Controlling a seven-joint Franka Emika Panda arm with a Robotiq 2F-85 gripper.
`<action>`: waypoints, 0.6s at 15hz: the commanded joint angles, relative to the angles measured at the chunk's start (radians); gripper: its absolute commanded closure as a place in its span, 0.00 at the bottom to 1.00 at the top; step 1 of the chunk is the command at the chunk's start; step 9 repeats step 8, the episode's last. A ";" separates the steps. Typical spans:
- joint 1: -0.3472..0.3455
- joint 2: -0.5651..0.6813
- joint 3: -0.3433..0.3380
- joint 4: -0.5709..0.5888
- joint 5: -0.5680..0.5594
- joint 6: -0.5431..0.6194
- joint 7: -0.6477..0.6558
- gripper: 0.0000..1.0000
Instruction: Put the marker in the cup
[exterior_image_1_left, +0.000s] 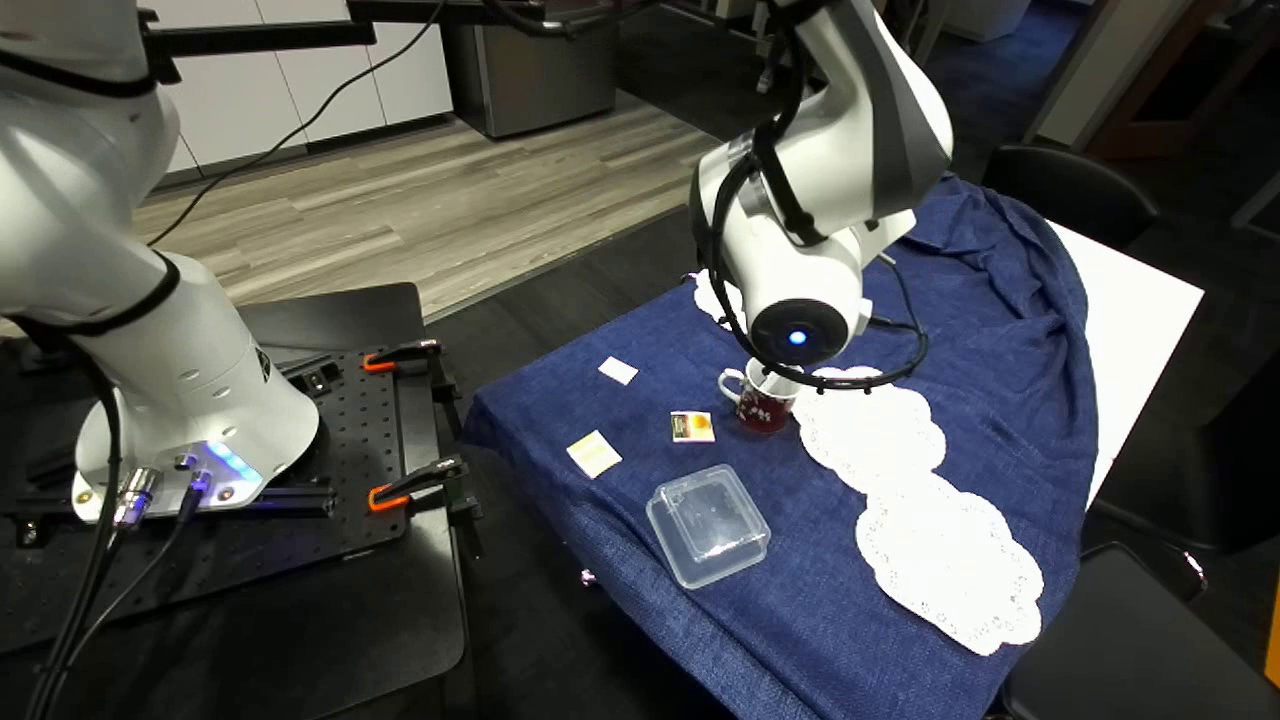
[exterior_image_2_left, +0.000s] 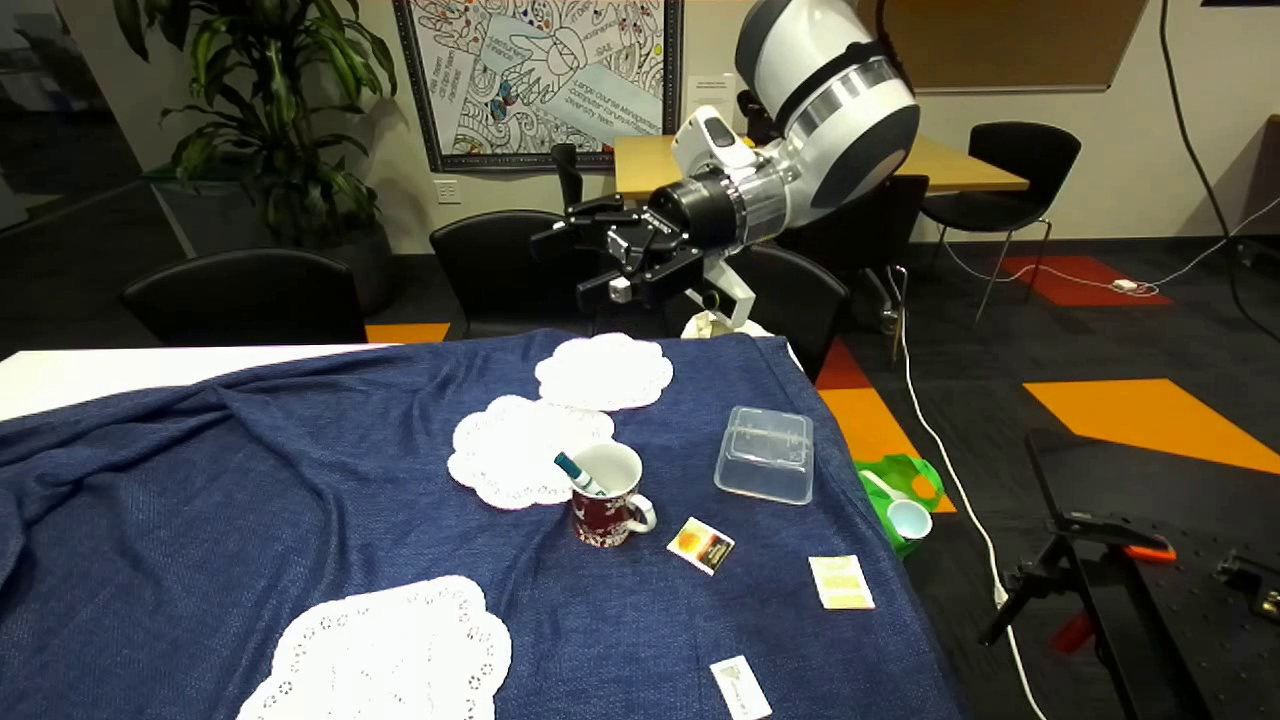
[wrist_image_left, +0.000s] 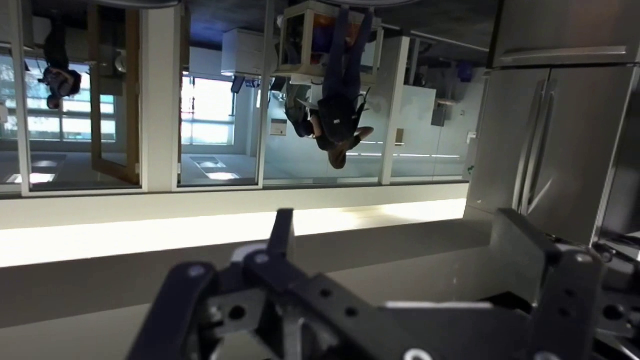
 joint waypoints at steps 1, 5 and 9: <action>0.030 -0.101 -0.010 -0.059 -0.011 0.040 0.037 0.00; 0.021 -0.068 -0.008 -0.030 -0.005 0.006 0.020 0.00; 0.021 -0.068 -0.009 -0.034 -0.005 0.007 0.020 0.00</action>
